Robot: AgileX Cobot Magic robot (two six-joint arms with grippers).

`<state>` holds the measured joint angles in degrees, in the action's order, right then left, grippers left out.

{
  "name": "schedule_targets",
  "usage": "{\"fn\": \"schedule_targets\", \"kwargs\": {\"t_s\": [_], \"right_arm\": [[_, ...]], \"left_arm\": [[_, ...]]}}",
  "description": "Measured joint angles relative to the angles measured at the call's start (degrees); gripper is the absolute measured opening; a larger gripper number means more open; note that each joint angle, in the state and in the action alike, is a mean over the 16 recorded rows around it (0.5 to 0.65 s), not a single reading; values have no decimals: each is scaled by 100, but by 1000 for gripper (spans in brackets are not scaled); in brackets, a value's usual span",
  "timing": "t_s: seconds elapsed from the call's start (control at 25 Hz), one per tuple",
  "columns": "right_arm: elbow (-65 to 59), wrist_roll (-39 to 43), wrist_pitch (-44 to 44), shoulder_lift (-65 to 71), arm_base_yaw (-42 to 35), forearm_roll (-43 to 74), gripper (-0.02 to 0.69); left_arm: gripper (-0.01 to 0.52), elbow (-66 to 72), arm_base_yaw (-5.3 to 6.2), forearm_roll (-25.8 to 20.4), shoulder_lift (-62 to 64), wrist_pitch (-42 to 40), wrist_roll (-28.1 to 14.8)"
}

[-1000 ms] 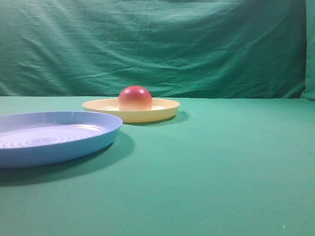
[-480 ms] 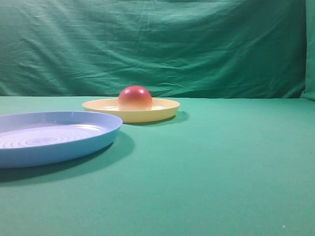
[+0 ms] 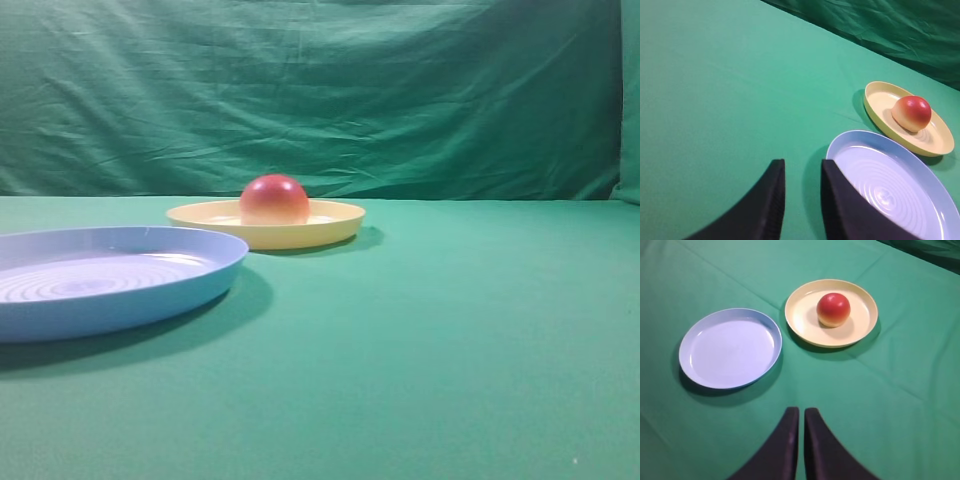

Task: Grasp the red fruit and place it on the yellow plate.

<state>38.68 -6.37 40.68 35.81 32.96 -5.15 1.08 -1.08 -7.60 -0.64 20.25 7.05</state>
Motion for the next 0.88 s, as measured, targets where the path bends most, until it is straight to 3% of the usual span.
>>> {"fn": "schedule_targets", "kwargs": {"t_s": [0.88], "right_arm": [[-3421,136,-1961,-3261,-2412,237,0]], "left_arm": [[157,0,0,0,0,0,0]]}}
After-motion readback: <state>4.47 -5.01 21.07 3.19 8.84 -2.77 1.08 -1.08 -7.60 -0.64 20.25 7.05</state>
